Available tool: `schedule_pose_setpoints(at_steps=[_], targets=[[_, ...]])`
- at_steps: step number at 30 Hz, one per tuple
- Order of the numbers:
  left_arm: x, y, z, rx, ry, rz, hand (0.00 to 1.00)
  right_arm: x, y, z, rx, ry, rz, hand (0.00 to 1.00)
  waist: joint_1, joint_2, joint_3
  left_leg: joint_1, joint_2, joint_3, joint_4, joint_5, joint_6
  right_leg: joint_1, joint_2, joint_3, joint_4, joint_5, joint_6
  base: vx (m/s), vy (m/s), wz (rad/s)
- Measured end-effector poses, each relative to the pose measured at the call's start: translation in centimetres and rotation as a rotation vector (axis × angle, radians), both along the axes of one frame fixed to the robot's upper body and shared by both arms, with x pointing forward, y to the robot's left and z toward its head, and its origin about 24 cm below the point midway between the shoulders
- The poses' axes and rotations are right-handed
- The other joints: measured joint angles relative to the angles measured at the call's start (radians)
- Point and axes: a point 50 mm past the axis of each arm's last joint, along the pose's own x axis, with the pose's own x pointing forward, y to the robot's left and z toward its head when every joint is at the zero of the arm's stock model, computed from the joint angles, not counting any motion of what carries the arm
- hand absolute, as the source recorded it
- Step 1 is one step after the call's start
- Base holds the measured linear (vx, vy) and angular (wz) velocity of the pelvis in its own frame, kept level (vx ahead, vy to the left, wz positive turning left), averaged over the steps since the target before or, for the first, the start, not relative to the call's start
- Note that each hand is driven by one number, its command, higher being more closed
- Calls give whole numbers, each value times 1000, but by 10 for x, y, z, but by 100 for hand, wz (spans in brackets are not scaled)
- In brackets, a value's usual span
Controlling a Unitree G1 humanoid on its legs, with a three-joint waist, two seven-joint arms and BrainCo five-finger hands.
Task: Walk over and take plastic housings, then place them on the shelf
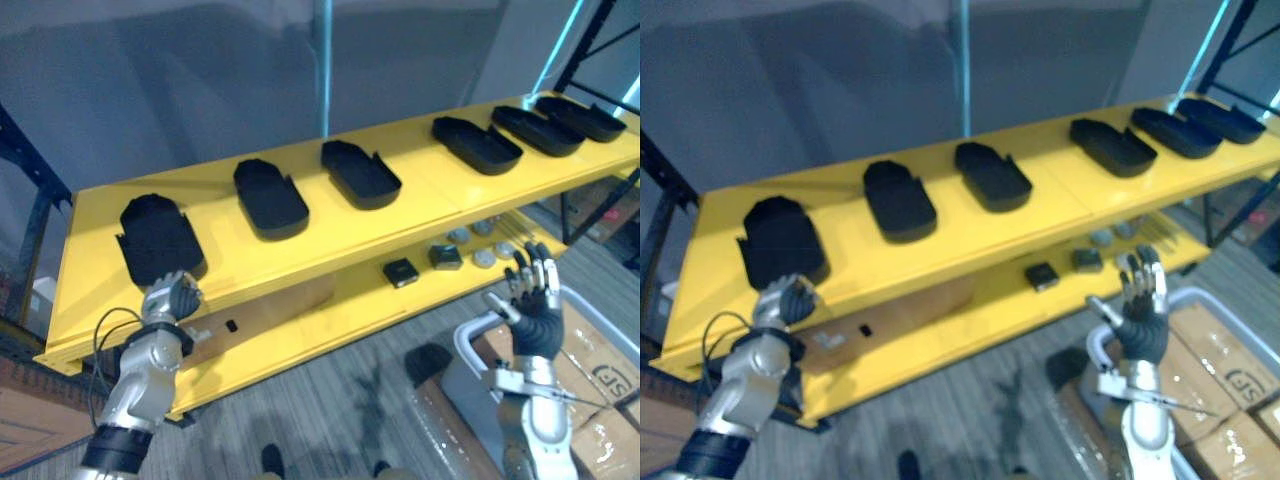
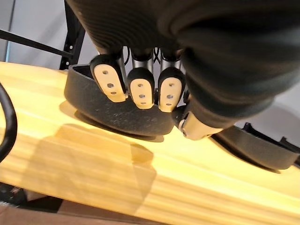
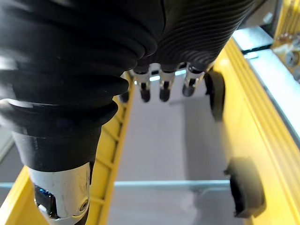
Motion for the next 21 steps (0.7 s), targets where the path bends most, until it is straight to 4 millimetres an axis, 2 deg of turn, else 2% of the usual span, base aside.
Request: schedule_pose_setpoints(at_steps=[13,21], targets=[[18,18,-13,-14,134,91,100,2,0,-3,-3,19,4,0,-9,2,-1,0,9,23,0,-3,-5,-17,3,28,3,7,2,-4,1,-5],[22,22,-12,23,120,114,100,4,1,-1,-22,15,26,0,-10,2,-1,-14,10,22,0,-3,-6,-33,0,33,7,7,2,0,0,0]])
